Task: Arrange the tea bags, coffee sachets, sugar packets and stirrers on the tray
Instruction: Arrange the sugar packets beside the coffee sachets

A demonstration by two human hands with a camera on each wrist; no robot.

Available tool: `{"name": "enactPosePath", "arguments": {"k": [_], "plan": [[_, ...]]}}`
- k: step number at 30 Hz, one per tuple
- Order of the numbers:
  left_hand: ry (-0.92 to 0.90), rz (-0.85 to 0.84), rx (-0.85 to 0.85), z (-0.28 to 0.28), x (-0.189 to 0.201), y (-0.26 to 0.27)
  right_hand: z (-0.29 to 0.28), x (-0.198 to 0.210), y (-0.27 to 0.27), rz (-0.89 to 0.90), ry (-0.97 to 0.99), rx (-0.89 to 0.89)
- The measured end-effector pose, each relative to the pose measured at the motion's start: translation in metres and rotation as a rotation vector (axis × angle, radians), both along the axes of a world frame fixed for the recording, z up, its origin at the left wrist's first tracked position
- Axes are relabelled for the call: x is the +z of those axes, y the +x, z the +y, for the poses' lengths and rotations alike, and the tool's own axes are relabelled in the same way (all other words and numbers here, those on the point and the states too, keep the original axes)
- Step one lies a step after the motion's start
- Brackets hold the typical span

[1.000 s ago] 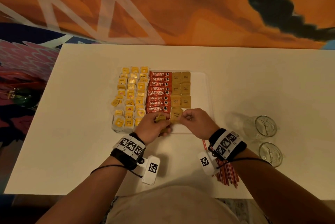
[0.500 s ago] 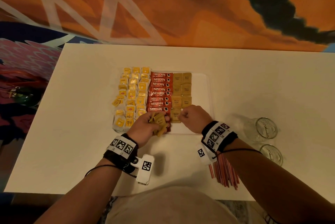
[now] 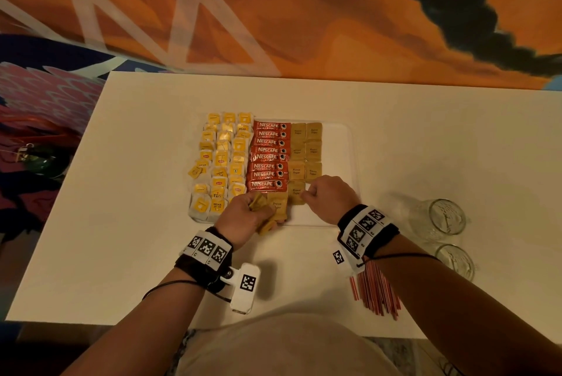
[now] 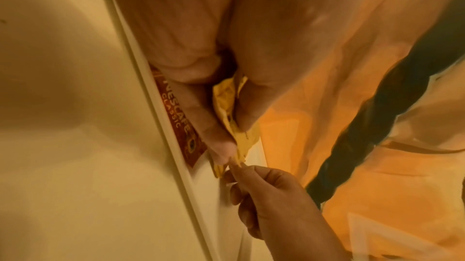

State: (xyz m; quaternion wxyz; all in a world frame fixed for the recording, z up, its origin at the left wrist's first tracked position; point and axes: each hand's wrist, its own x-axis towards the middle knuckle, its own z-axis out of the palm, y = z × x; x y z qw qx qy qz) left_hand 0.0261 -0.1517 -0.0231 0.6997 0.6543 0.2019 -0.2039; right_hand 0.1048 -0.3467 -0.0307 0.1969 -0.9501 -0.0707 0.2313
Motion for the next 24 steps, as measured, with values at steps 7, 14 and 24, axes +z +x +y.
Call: {"name": "enactPosePath", "arguments": {"k": [7, 14, 24], "plan": [[0.042, -0.018, 0.028, -0.004, 0.001, 0.001, -0.006, 0.005, -0.012, 0.047, 0.307, 0.071], [0.043, 0.002, 0.038, -0.005, -0.005, 0.003, -0.005, -0.001, -0.027, 0.121, 0.48, 0.063], [0.041, 0.022, 0.038, -0.012, -0.008, 0.0, -0.007, -0.01, -0.039, 0.138, 0.539, 0.032]]}}
